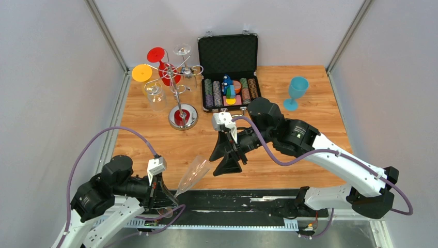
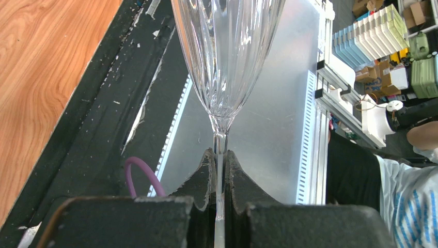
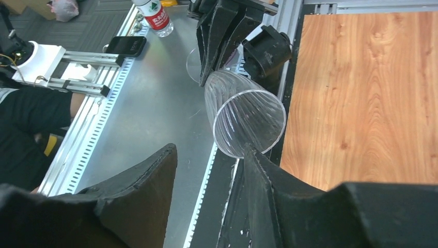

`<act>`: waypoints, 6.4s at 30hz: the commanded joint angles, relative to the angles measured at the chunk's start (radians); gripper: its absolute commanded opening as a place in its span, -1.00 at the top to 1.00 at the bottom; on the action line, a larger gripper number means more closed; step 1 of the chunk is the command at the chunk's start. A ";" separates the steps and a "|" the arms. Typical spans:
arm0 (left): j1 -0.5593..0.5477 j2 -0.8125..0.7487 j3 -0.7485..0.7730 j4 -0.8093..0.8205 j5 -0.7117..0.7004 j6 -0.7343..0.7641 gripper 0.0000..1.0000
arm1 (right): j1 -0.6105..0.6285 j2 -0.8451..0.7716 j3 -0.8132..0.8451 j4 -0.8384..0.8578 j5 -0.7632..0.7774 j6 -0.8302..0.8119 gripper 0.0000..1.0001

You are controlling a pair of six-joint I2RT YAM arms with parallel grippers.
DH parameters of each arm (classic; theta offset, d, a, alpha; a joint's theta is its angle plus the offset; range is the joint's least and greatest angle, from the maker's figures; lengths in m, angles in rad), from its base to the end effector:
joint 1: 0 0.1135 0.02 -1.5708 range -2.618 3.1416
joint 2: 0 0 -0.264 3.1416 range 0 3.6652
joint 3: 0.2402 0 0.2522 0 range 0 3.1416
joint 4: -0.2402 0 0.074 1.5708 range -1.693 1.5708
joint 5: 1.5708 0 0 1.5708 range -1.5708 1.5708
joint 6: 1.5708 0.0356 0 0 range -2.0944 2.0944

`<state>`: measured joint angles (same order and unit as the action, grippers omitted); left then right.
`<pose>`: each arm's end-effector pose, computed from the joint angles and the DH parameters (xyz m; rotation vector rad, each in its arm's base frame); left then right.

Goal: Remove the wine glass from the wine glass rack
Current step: Place the wine glass at the center of the board, then pick up the wine rack from the center of the board.

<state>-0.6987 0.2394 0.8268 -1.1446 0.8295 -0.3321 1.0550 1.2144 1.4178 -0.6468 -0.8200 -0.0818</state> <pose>-0.0036 -0.0313 0.3100 0.9388 2.0853 -1.4589 0.0979 0.2255 0.4270 -1.6037 1.4476 1.4161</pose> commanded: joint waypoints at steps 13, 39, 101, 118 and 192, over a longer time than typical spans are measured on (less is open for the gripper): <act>0.002 -0.028 0.021 0.016 0.001 0.024 1.00 | 0.000 0.082 0.027 0.163 -0.190 0.067 0.09; 0.002 -0.016 0.028 0.013 -0.013 0.027 1.00 | 0.026 0.140 0.004 0.193 -0.228 0.076 0.62; 0.002 0.123 0.090 0.424 -0.465 -0.018 -1.00 | -0.726 0.078 0.038 -0.250 0.920 0.159 1.00; 0.002 0.155 0.063 0.419 -0.449 0.003 -1.00 | -0.917 0.260 0.142 -0.309 0.927 0.149 1.00; 0.002 0.372 0.349 0.381 -1.076 -0.159 -1.00 | -0.707 0.004 0.204 0.031 0.460 0.376 -0.09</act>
<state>-0.6987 0.5846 1.0962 -0.7822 -0.0803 -0.4366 0.2779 1.2415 1.6447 -0.7158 -0.3199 0.2436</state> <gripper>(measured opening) 0.998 0.542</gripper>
